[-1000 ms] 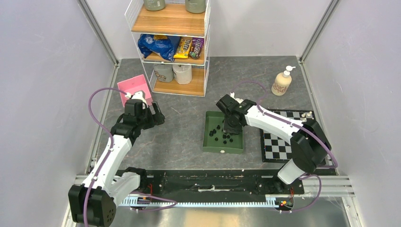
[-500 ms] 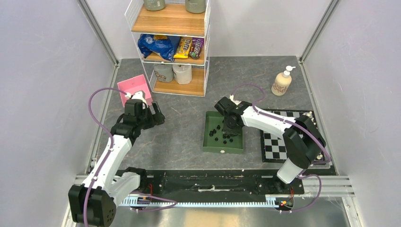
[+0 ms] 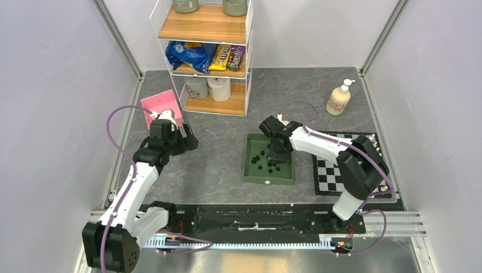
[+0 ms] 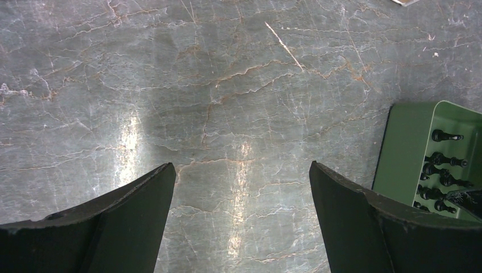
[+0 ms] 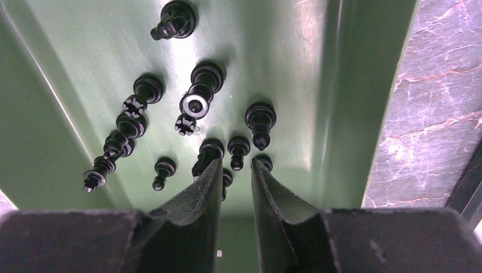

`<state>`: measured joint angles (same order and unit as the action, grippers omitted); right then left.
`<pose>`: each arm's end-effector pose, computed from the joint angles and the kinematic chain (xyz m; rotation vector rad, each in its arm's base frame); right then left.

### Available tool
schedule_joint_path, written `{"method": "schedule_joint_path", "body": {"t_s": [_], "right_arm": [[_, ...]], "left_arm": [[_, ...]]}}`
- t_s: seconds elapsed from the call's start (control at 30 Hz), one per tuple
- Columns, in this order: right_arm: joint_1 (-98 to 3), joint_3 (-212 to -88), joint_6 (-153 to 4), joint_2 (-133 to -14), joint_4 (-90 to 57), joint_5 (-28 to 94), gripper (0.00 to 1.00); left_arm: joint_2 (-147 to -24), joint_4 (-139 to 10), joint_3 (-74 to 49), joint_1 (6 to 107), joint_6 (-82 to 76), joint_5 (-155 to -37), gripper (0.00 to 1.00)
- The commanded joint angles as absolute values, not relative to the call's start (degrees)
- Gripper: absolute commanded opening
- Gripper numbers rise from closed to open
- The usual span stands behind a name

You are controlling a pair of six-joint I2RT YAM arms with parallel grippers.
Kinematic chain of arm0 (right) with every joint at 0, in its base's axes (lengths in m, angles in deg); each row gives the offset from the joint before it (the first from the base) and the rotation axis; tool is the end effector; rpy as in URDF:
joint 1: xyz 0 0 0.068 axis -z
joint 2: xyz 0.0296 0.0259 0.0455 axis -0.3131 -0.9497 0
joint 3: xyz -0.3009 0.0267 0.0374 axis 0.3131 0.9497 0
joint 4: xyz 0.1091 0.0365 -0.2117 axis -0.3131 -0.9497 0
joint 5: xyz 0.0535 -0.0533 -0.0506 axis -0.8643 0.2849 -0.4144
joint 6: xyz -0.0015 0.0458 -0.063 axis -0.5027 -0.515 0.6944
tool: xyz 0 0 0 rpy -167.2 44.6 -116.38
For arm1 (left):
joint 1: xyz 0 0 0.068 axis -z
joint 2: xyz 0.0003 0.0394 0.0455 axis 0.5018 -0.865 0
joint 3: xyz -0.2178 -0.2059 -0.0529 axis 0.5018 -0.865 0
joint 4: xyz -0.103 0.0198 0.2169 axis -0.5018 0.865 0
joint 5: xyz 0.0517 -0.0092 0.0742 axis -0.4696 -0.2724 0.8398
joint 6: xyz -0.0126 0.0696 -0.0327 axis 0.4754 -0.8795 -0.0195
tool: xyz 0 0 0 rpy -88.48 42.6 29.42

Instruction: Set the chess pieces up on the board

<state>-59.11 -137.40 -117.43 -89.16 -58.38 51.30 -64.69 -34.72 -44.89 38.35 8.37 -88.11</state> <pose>0.2405 0.1911 0.2009 0.2578 2.8176 0.0617 0.1810 -0.0264 0.2625 -0.2946 2.3011 -0.2806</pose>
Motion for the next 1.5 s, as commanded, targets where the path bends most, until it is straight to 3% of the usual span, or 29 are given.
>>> {"method": "schedule_joint_path", "body": {"t_s": [0.0,0.57,1.03,1.47], "right_arm": [[-58.9,-136.9,-117.8,-89.8,-56.8,51.7,0.32],[-58.9,-136.0,-117.3,-90.3,-55.9,50.9,0.27],[-58.9,-136.2,-115.9,-87.7,-57.0,51.0,0.11],[-55.5,-134.8,-117.1,-66.8,-72.5,57.7,0.1]], "left_arm": [[-64.8,-35.4,-42.2,38.4,8.7,-88.3,0.95],[-64.9,-35.4,-42.2,38.4,8.7,-88.2,0.95],[-65.3,-35.4,-42.2,38.4,8.6,-88.6,0.95],[-66.0,-35.3,-42.2,38.4,8.7,-88.8,0.95]]}}
